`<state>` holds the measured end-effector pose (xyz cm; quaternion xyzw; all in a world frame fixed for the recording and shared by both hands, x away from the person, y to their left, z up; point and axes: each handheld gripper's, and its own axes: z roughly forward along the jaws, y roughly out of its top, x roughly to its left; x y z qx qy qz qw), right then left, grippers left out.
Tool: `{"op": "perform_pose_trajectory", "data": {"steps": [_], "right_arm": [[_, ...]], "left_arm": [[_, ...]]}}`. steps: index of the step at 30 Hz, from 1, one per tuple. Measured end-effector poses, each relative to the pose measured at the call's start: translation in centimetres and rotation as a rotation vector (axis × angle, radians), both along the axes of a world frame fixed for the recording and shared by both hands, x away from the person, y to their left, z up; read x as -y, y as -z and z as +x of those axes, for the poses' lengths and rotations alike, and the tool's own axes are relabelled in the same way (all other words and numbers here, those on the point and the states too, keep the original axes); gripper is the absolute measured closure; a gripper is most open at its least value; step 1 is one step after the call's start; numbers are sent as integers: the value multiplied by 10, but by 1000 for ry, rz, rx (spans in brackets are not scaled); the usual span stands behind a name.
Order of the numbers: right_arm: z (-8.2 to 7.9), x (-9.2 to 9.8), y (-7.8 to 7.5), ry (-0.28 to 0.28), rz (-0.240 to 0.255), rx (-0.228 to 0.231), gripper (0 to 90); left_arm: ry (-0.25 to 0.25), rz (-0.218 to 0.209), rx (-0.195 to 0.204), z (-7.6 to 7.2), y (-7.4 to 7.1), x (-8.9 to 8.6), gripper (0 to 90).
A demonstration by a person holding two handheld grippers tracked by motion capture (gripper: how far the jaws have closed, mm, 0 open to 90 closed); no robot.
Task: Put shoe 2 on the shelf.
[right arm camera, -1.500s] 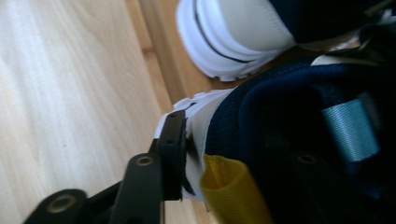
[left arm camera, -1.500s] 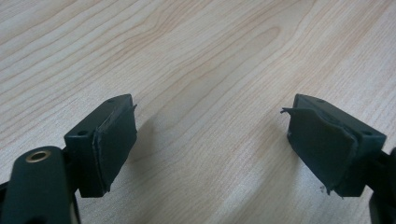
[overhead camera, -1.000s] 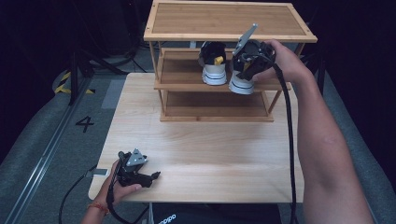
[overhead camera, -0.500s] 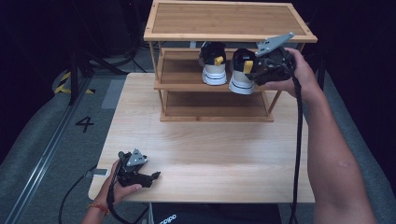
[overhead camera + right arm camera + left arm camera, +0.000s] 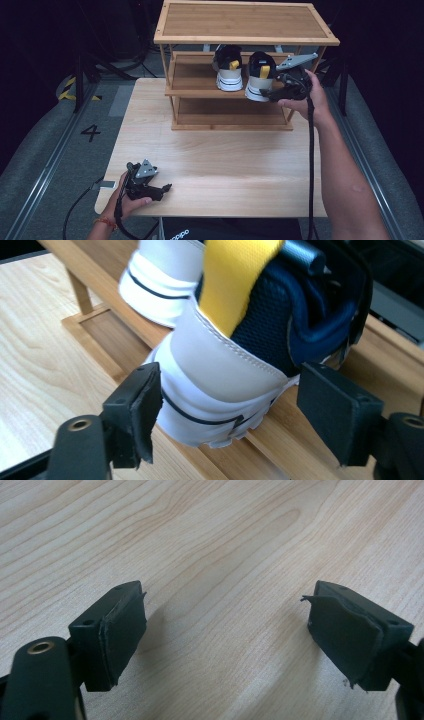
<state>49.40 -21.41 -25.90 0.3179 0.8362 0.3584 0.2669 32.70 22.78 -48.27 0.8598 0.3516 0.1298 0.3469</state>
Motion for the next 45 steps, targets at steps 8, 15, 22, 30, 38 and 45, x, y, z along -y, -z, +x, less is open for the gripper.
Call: {"op": "perform_pose_trajectory", "data": {"steps": [8,15,22,30,38,45], "right_arm": [[13,2,9,11,57,-80,232],[24,4,18,24,53,-81,376],[37,-1,26,18,39,-69,344],[40,1,27,9,43,-70,339],[31,3,25,4,33,-49,355],[17,9,23,-6,22,-44,356]], "left_arm": [[5,7,6,0,0,0,160],[0,0,0,0,0,0,160],[2,0,0,0,0,0,160],[3,0,1,0,0,0,160],[3,-1,1,0,0,0,160],[5,-2,1,0,0,0,160]]}}
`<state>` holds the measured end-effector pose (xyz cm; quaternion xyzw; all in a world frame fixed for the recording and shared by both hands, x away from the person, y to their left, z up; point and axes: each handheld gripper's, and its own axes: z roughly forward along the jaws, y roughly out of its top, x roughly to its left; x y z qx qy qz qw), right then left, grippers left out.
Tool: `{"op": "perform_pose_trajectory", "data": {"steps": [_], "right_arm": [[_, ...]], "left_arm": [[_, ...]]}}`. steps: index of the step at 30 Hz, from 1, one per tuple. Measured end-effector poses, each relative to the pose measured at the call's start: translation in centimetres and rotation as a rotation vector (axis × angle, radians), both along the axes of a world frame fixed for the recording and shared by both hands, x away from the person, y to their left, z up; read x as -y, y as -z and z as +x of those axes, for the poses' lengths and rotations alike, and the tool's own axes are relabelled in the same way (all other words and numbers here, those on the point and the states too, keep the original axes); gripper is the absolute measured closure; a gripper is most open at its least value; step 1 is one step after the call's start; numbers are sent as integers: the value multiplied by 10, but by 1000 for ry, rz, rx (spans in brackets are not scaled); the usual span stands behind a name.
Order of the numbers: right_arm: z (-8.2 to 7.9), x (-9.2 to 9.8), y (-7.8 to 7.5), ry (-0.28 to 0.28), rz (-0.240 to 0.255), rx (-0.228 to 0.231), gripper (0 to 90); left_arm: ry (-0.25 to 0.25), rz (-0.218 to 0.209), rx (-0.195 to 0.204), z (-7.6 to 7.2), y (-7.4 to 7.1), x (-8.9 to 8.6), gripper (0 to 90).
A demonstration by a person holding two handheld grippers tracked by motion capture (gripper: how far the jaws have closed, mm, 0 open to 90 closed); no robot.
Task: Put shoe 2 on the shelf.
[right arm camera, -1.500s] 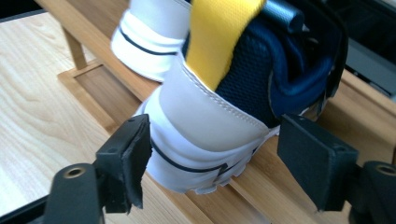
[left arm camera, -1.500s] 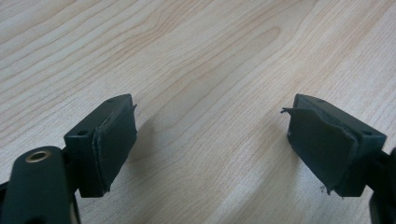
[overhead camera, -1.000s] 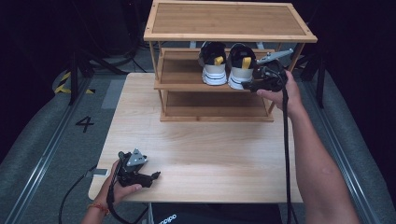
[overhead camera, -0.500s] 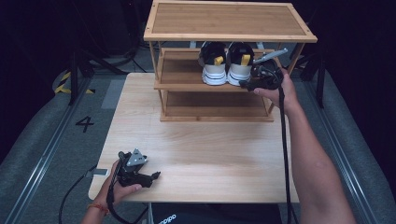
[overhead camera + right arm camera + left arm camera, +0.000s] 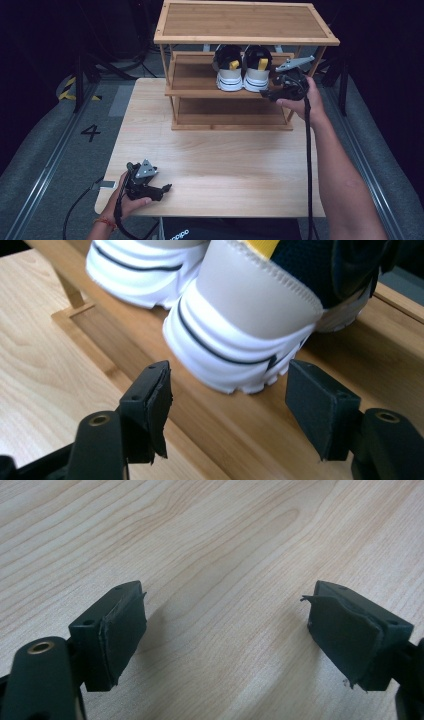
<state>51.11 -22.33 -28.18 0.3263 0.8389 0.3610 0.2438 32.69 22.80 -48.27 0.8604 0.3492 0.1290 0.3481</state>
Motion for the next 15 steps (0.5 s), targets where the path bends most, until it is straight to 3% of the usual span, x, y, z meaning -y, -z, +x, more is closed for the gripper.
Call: {"op": "perform_pose_trajectory", "data": {"steps": [8,15], "right_arm": [[-22,6,-1,-17,-36,21,359],[-40,12,5,-40,-108,16,338]], "left_arm": [[-1,1,0,0,0,0,160],[0,1,0,0,0,0,160]]}}
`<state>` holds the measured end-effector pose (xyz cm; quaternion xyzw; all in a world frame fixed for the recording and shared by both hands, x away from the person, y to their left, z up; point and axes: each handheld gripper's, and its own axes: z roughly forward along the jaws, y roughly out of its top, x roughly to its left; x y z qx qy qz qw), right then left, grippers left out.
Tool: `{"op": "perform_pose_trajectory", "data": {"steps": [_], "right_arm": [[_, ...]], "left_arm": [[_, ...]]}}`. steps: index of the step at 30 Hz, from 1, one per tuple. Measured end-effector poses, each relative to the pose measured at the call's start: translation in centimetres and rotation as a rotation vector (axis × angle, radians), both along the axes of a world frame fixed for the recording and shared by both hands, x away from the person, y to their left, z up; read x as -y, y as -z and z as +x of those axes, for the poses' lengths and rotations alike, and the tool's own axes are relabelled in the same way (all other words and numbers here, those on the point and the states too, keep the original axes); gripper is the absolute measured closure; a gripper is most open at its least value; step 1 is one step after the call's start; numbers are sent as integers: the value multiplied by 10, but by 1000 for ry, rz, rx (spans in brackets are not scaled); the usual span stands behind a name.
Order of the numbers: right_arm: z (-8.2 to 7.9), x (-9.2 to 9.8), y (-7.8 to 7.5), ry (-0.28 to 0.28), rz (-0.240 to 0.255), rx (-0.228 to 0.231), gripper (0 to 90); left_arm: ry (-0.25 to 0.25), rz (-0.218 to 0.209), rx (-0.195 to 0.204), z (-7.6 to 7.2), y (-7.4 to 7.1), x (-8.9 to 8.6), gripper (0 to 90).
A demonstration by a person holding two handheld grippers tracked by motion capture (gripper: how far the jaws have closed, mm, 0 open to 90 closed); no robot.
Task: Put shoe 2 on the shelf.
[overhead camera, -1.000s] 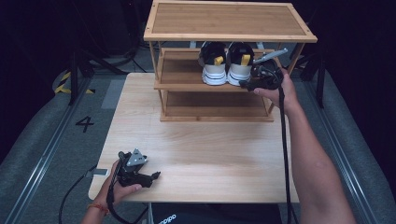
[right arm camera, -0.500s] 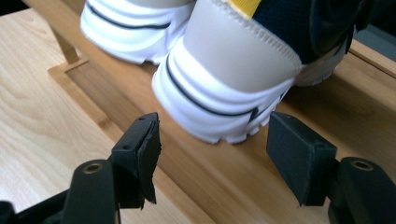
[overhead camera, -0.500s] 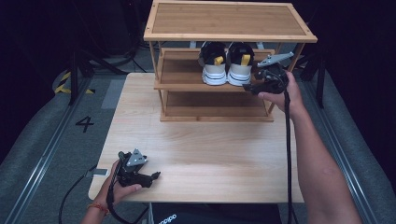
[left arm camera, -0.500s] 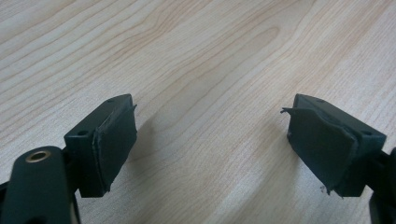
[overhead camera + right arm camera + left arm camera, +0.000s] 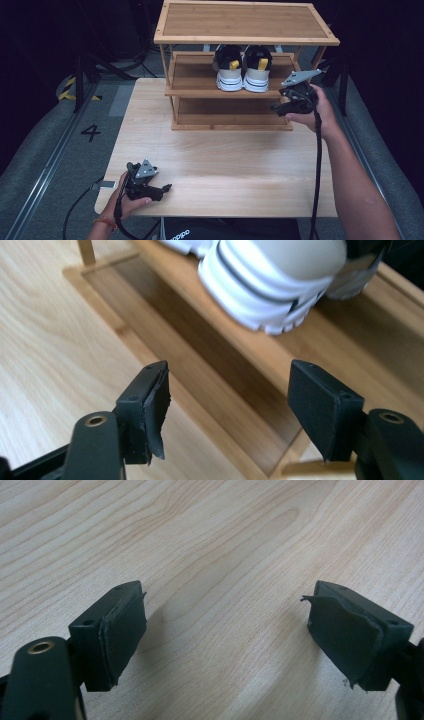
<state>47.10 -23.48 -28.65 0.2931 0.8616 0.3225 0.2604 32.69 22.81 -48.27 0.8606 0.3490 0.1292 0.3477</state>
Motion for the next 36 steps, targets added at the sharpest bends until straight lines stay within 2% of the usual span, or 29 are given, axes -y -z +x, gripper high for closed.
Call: {"op": "perform_pose_trajectory", "data": {"steps": [2,16,21,36], "right_arm": [[-9,3,4,-7,-27,-5,335],[-47,26,24,2,-76,-10,335],[-66,37,35,-3,-81,-9,332],[-101,73,73,32,-98,-26,331]], "left_arm": [[0,-1,0,0,0,0,160],[-9,10,9,-1,0,0,160],[-10,5,5,-1,0,0,160],[-12,11,2,-1,-1,0,159]]}}
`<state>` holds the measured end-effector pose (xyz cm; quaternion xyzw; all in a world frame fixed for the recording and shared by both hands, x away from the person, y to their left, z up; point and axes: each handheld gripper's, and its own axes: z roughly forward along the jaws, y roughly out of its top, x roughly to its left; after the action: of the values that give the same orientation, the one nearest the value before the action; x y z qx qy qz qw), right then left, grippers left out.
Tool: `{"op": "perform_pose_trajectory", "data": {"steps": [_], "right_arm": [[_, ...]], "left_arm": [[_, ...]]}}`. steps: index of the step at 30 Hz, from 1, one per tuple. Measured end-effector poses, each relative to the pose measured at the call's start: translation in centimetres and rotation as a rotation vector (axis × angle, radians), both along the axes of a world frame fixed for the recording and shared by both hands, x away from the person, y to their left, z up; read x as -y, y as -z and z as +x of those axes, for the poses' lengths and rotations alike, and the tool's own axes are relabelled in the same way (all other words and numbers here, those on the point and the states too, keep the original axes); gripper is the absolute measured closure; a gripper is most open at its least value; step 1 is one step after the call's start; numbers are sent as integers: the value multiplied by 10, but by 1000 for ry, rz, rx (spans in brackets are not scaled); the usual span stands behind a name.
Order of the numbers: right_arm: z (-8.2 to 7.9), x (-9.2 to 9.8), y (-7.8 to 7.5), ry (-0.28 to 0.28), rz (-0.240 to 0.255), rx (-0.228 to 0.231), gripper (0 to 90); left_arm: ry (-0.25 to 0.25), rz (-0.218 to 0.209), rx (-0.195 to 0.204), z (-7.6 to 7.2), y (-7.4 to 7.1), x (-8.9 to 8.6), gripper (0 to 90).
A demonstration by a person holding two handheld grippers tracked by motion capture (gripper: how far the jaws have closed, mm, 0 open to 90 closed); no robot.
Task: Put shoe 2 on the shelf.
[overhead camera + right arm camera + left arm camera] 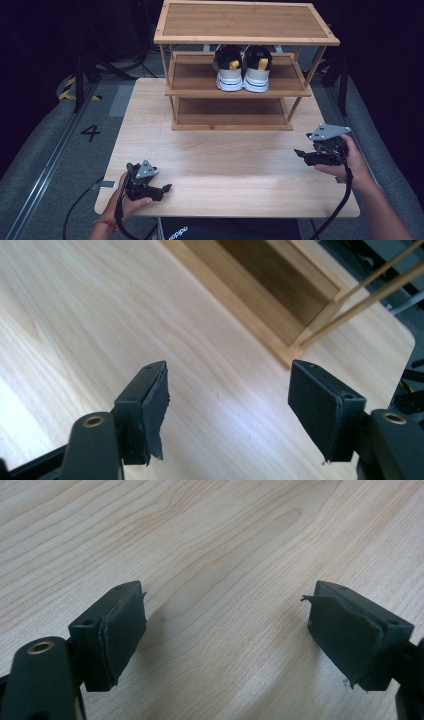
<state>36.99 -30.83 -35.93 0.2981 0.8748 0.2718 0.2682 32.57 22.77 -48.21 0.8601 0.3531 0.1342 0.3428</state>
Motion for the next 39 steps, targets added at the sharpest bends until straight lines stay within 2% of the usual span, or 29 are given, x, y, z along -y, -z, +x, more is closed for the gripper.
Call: {"op": "perform_pose_trajectory", "data": {"steps": [10,17,24,30,33,36,39], "right_arm": [[-18,18,26,8,15,-25,324],[-29,31,50,0,24,-36,316],[-38,50,74,26,72,-66,314],[-43,69,96,61,117,-113,316],[-46,77,103,84,130,-115,316],[-49,91,113,131,193,-139,310],[-50,98,119,157,232,-134,288]], "left_arm": [[-2,4,4,0,0,0,159],[-3,2,2,0,0,0,159],[-2,0,0,0,0,0,159],[-4,2,-5,0,0,0,156],[-5,2,-5,0,0,0,156],[-6,2,-6,0,0,0,156],[-6,0,-7,1,0,0,155]]}}
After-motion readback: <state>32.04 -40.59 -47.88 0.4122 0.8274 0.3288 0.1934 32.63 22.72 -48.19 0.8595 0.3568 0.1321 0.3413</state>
